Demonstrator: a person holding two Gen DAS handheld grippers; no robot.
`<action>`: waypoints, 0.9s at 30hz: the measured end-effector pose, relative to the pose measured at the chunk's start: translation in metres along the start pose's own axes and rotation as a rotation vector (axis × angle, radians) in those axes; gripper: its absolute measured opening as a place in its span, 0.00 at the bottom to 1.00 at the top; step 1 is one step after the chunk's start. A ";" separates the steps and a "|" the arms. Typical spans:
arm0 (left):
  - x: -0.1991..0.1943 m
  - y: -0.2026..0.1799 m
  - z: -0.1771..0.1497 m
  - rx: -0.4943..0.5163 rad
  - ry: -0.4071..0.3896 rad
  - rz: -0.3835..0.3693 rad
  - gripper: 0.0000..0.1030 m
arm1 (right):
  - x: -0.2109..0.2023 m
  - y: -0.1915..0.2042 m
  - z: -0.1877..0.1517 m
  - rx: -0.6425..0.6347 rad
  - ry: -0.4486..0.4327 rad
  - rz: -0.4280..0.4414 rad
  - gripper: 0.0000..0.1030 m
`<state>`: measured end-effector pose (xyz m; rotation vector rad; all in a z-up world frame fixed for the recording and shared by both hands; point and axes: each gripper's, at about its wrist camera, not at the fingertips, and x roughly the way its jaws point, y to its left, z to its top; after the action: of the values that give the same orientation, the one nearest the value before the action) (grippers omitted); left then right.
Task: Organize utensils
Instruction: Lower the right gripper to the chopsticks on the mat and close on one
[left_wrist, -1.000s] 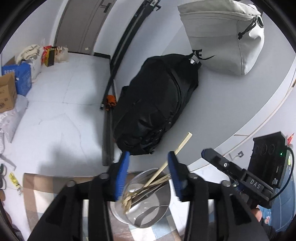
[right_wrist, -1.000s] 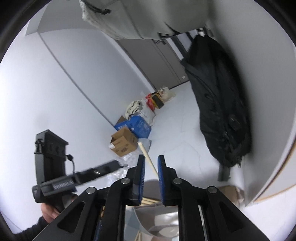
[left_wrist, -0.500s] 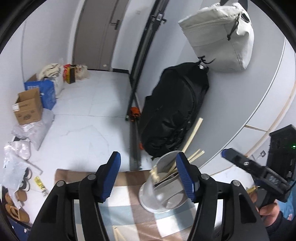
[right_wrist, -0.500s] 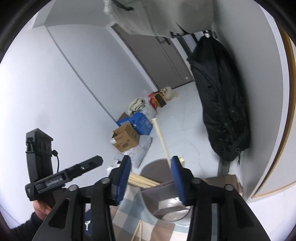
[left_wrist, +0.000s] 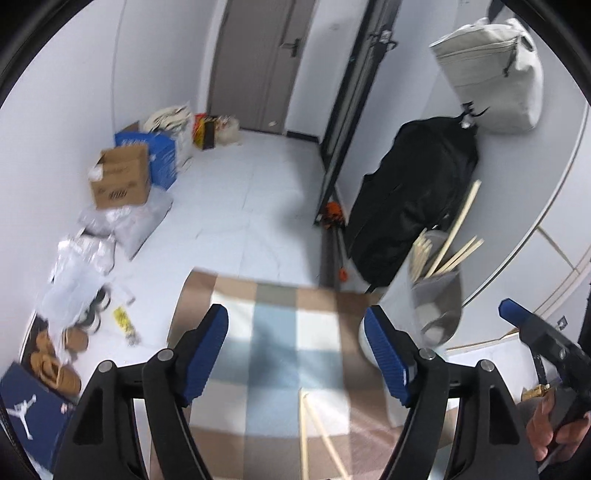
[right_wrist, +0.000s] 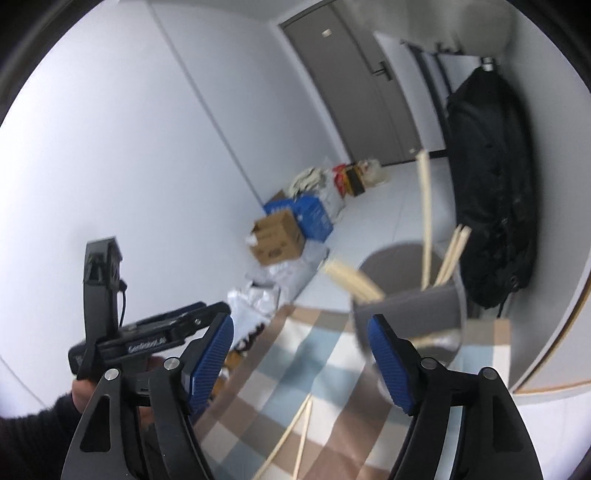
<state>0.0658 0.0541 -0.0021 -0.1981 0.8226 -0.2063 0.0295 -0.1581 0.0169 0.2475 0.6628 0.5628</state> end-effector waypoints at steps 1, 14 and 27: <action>0.001 0.002 -0.004 -0.008 0.006 0.009 0.70 | 0.005 0.005 -0.007 -0.012 0.020 0.001 0.73; 0.007 0.051 -0.051 -0.133 0.080 0.050 0.70 | 0.096 0.021 -0.078 -0.090 0.338 -0.109 0.72; 0.004 0.063 -0.066 -0.091 0.096 0.081 0.71 | 0.169 0.016 -0.111 -0.180 0.516 -0.252 0.44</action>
<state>0.0260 0.1075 -0.0645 -0.2410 0.9340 -0.1031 0.0616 -0.0449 -0.1486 -0.1584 1.1171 0.4403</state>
